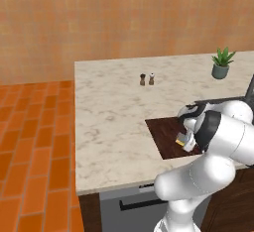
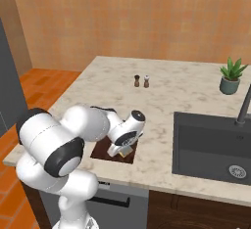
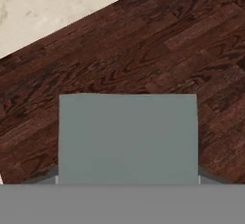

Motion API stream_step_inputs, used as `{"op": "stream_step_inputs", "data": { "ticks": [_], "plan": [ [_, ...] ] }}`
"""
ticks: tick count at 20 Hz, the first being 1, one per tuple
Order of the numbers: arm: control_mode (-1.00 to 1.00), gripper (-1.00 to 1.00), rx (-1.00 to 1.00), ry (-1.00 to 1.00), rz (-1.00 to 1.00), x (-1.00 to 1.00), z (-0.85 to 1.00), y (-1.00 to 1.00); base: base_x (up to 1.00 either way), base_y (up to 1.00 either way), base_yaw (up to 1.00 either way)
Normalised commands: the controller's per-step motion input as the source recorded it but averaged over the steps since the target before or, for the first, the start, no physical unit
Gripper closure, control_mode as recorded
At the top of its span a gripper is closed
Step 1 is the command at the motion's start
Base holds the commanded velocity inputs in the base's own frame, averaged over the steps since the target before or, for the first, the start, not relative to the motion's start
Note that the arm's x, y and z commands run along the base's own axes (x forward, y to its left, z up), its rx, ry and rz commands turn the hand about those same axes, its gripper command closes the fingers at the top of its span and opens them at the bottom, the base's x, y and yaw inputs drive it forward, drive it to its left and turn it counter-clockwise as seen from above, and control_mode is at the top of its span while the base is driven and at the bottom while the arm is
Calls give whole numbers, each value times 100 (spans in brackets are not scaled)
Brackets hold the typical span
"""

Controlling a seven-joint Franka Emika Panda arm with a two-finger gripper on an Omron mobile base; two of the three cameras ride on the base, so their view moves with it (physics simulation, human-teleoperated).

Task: Pick up the sponge from the counter and clean the cutting board by briefly scrubbing or pressing down on the cutting board. Once finished, release the sponge.

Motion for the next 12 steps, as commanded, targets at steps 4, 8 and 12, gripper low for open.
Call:
{"op": "stream_step_inputs", "data": {
  "ticks": [4,8,12],
  "plan": [
    [-100,100,5,0,16,2,-10,-23,0,0,0],
    [-100,100,3,0,13,16,-13,-19,0,0,0],
    [-100,100,0,0,1,67,-2,-3,0,0,0]
  ]
}}
